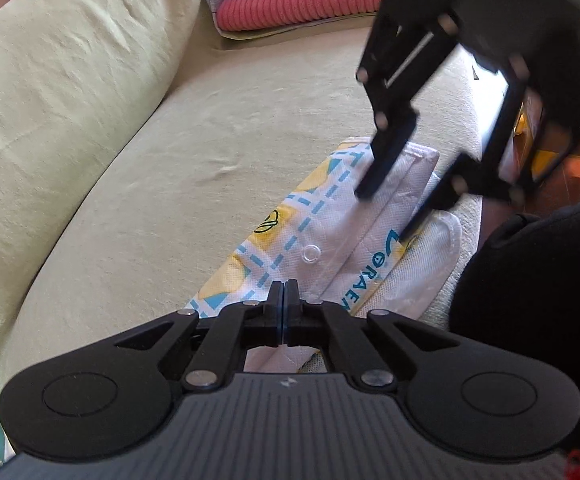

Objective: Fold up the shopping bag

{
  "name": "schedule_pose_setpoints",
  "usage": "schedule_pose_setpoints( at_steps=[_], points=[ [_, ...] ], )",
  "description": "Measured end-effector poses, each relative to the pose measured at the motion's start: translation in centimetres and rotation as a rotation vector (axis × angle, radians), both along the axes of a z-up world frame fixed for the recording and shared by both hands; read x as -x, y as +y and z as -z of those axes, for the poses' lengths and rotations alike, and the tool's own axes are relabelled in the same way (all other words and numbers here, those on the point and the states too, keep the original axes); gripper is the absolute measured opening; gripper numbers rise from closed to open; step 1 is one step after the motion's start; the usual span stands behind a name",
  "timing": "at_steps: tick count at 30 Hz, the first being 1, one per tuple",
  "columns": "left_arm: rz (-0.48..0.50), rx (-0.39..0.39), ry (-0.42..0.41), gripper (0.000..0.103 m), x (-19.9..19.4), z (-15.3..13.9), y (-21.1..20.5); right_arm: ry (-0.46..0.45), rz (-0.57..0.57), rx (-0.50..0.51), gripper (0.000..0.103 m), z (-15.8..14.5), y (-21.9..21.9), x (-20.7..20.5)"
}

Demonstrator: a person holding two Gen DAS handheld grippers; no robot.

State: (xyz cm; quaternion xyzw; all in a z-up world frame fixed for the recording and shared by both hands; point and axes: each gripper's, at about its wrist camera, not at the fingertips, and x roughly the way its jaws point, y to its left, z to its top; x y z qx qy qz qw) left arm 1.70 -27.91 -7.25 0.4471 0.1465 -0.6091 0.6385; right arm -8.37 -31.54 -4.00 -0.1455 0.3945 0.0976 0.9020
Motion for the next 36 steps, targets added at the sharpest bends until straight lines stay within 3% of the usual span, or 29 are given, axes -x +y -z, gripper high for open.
schedule_pose_setpoints(
  at_steps=[3, 5, 7, 10, 13, 15, 19, 22, 26, 28, 31, 34, 35, 36],
  points=[
    [-0.010, 0.011, 0.021, 0.000, -0.1, 0.1, -0.2, -0.048, 0.299, -0.313, 0.016, -2.0, -3.1, -0.2],
    [-0.003, 0.009, 0.008, 0.000, 0.0, 0.1, -0.2, -0.062, 0.393, -0.367, 0.014, -1.4, -3.7, -0.6],
    [0.008, 0.006, -0.005, 0.000, 0.2, 0.2, -0.2, -0.053, 0.431, -0.341, 0.012, 0.3, -3.3, -1.1],
    [0.029, 0.012, -0.016, 0.000, 0.3, 0.3, -0.1, -0.028, 0.424, -0.272, 0.000, 1.0, -2.8, -1.2],
    [0.119, 0.012, -0.121, 0.000, 0.9, 0.2, 1.2, 0.014, 0.416, -0.265, 0.000, 2.0, -3.4, -2.0],
    [0.179, 0.004, -0.211, 0.006, 1.7, -0.5, 2.7, 0.022, 0.407, -0.263, 0.000, 2.1, -3.4, -1.1],
    [0.253, -0.018, -0.274, 0.007, 3.6, -1.1, 5.0, 0.018, 0.408, -0.274, 0.000, 2.4, -3.0, -0.8],
    [0.286, -0.086, -0.318, 0.014, 4.8, -0.5, 5.7, 0.011, 0.401, -0.258, 0.000, 2.4, -2.8, -0.6],
    [0.305, -0.128, -0.461, 0.019, 6.0, 1.0, 5.9, -0.002, 0.397, -0.262, 0.000, 3.0, -3.0, -1.2],
    [0.337, -0.152, -0.520, 0.034, 6.7, 1.6, 6.0, -0.005, 0.392, -0.250, 0.000, 3.0, -2.9, -1.3],
    [0.349, -0.164, -0.543, 0.035, 7.0, 2.1, 5.5, -0.003, 0.391, -0.236, 0.000, 2.7, -2.7, -1.1],
    [0.344, -0.110, -0.531, 0.029, 6.9, 1.8, 4.9, -0.004, 0.397, -0.238, 0.000, 2.5, -2.6, -1.0],
    [0.329, -0.118, -0.519, 0.013, 6.8, 1.8, 4.2, -0.005, 0.400, -0.243, 0.000, 2.4, -2.6, -0.7],
    [0.324, -0.133, -0.512, 0.003, 6.6, 2.0, 3.6, -0.005, 0.405, -0.248, 0.000, 2.4, -2.6, -0.7]
  ],
)
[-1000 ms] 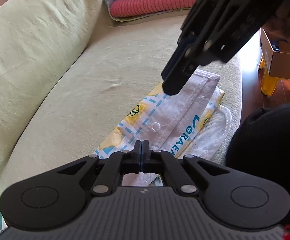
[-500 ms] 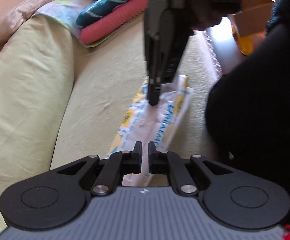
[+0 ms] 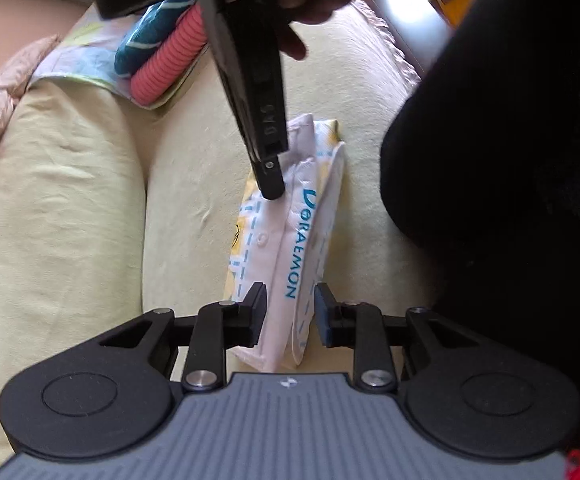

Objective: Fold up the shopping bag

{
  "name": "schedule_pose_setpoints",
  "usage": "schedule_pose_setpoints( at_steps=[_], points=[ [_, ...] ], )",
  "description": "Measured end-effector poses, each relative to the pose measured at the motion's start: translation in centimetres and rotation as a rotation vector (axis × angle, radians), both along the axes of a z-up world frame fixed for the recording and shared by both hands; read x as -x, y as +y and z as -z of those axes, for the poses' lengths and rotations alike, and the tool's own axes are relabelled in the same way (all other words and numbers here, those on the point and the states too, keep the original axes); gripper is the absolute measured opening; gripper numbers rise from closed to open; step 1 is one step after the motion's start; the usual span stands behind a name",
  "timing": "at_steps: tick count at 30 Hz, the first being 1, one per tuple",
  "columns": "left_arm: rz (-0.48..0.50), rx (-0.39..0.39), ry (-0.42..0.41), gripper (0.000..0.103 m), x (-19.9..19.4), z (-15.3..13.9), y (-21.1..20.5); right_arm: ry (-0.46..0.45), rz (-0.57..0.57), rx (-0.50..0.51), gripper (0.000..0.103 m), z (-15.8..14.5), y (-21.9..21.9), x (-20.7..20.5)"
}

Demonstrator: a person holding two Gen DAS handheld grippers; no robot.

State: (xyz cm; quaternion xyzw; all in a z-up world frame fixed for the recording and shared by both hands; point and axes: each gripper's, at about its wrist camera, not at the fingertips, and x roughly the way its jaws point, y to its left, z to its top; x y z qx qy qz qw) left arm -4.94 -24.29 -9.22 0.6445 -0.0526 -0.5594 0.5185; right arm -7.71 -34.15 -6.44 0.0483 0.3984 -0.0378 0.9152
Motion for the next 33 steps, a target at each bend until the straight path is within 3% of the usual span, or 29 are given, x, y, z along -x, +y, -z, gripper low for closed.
schedule_pose_setpoints(
  at_steps=[5, 8, 9, 13, 18, 24, 28, 33],
  points=[
    [0.054, -0.067, 0.017, 0.001, -0.5, 0.4, -0.8, 0.014, 0.014, -0.018, 0.000, -0.1, 0.0, 0.0],
    [0.051, -0.022, 0.014, 0.001, -0.9, 0.2, -1.0, 0.024, 0.010, -0.036, 0.000, -0.1, -0.2, -0.1],
    [0.024, 0.020, 0.025, 0.001, -1.2, 0.0, -1.3, 0.029, 0.007, -0.039, 0.000, -0.1, -0.3, -0.2],
    [-0.062, 0.071, 0.076, 0.001, -1.6, 0.0, -2.8, 0.083, -0.033, -0.040, 0.000, -0.4, -0.6, -1.1],
    [-0.234, 0.118, 0.246, 0.003, -3.6, -0.8, -5.2, 0.139, -0.107, -0.037, 0.000, -0.4, -1.1, -2.2],
    [-0.354, 0.153, 0.359, 0.003, -5.7, -1.3, -6.9, 0.157, -0.155, -0.036, 0.000, -0.4, -1.2, -2.4],
    [-0.322, 0.162, 0.342, 0.001, -5.6, -1.4, -6.4, 0.159, -0.161, -0.036, 0.000, -0.4, -1.0, -2.4],
    [-0.210, 0.135, 0.366, 0.015, -5.9, -3.8, -5.3, 0.172, -0.176, -0.035, 0.000, -0.6, -1.1, -2.6]
  ],
)
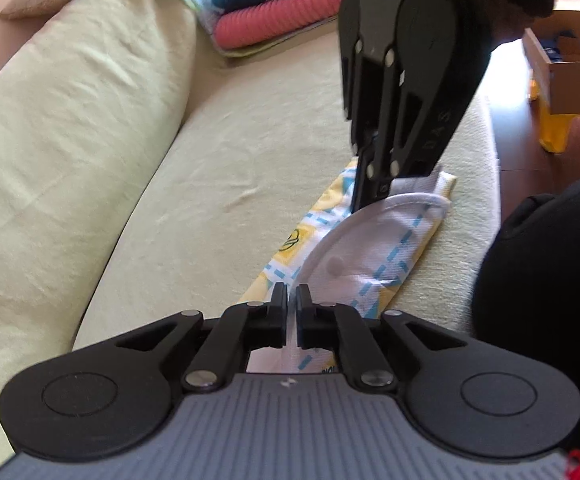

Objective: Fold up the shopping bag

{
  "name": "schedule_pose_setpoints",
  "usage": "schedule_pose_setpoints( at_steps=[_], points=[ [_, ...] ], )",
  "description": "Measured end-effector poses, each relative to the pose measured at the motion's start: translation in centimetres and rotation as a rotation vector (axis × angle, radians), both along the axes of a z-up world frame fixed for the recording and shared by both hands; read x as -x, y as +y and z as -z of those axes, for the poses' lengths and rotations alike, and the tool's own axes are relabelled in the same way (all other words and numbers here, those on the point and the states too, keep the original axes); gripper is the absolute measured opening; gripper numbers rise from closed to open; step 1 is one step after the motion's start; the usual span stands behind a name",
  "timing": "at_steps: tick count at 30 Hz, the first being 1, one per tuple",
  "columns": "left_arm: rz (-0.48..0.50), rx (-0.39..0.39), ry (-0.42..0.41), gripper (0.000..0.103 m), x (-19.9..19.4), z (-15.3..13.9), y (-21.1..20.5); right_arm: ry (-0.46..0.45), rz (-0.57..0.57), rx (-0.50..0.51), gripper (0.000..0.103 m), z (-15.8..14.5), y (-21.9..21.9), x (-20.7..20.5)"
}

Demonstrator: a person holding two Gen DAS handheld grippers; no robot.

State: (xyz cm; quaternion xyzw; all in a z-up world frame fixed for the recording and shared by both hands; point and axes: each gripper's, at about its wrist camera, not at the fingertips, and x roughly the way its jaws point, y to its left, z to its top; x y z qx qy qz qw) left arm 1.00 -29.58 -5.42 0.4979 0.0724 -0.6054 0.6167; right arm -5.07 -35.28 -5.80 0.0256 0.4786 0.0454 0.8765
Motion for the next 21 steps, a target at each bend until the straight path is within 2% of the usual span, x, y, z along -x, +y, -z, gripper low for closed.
schedule_pose_setpoints(
  at_steps=[3, 5, 6, 8, 12, 15, 19, 21],
  points=[
    [0.050, -0.038, 0.081, 0.016, -1.3, -1.1, -0.8, 0.000, 0.000, -0.008, 0.000, -0.1, -0.2, 0.0],
    [0.097, -0.086, 0.146, 0.021, -2.1, -1.6, -1.4, -0.002, 0.001, -0.015, 0.000, 0.0, -0.3, 0.1],
    [0.122, -0.107, 0.173, 0.021, -2.6, -1.7, -1.8, -0.003, 0.001, -0.016, 0.000, 0.0, -0.4, 0.1],
    [0.151, -0.163, 0.199, 0.025, -3.2, -1.7, -2.1, -0.007, 0.001, -0.015, 0.000, 0.0, -0.4, 0.3],
    [0.253, -0.279, 0.218, 0.023, -3.6, -1.6, -2.8, -0.011, 0.000, -0.017, 0.000, 0.1, -0.4, 0.3],
    [0.311, -0.311, 0.188, 0.000, -2.7, -1.2, -2.7, -0.012, -0.001, -0.027, 0.000, 0.1, -0.6, 0.4],
    [0.358, -0.297, 0.091, 0.000, -1.4, -0.3, -2.1, -0.012, -0.009, -0.023, 0.000, 0.1, -0.5, 0.3],
    [0.351, -0.256, 0.005, 0.000, -0.4, 0.3, -1.4, -0.014, -0.010, -0.023, 0.000, 0.1, -0.5, 0.3]
  ],
)
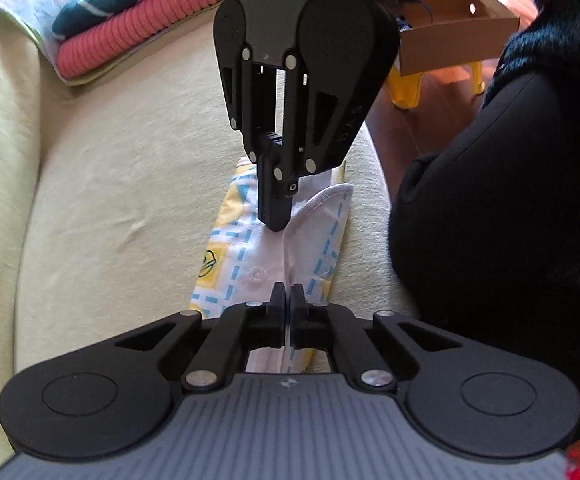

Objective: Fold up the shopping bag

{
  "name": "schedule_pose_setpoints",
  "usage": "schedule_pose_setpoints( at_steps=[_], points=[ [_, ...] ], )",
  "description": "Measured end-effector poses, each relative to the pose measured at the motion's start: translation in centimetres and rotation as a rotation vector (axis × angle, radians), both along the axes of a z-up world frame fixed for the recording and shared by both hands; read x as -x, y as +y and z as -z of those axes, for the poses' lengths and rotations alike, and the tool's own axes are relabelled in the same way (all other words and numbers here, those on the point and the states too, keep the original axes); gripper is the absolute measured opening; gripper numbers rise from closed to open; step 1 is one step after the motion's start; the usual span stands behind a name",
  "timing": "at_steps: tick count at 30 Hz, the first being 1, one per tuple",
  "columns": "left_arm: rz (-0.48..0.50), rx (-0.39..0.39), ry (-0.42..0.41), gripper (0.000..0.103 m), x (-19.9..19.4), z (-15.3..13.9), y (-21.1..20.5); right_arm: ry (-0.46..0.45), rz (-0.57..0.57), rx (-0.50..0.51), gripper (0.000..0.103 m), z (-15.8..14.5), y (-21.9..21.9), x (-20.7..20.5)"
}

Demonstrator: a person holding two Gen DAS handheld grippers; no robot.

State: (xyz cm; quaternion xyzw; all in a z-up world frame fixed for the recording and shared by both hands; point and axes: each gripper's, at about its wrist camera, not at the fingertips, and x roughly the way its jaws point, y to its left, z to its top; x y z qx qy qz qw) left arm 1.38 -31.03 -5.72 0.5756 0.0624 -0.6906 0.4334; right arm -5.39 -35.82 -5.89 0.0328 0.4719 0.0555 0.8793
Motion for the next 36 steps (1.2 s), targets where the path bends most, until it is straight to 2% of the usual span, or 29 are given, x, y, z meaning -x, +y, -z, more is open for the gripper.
schedule_pose_setpoints(
  at_steps=[3, 6, 10, 14, 19, 26, 32, 34, 36],
  points=[
    [0.004, 0.093, -0.116, 0.000, 1.7, 1.1, 1.3, 0.002, -0.008, 0.009, 0.000, -0.1, 0.1, -0.1],
    [-0.037, 0.187, -0.186, 0.000, 3.2, 2.5, 2.6, 0.008, -0.025, 0.033, 0.000, -0.1, 0.4, -0.2],
    [-0.123, 0.303, -0.232, 0.000, 4.6, 4.1, 3.6, 0.017, -0.036, 0.033, 0.000, -0.1, 0.4, -0.4],
    [-0.179, 0.358, -0.233, 0.002, 4.9, 4.8, 3.7, 0.038, -0.061, 0.044, 0.000, -0.1, 0.6, -0.7],
    [-0.191, 0.387, -0.252, 0.003, 4.1, 4.6, 3.5, 0.070, -0.127, 0.056, 0.000, -0.3, 0.8, -1.4],
    [-0.199, 0.395, -0.230, 0.002, 3.6, 4.8, 3.8, 0.069, -0.139, 0.054, 0.000, -0.1, 0.8, -1.4],
    [-0.126, 0.432, -0.284, 0.001, 3.8, 5.8, 4.7, 0.074, -0.159, 0.084, 0.000, -0.3, 1.2, -1.5],
    [-0.126, 0.412, -0.230, 0.001, 3.2, 5.0, 4.7, 0.075, -0.161, 0.092, 0.000, -0.4, 1.3, -1.5],
    [-0.128, 0.370, -0.170, 0.009, 2.4, 3.9, 4.3, 0.072, -0.163, 0.096, 0.000, -0.4, 1.3, -1.4]
  ],
)
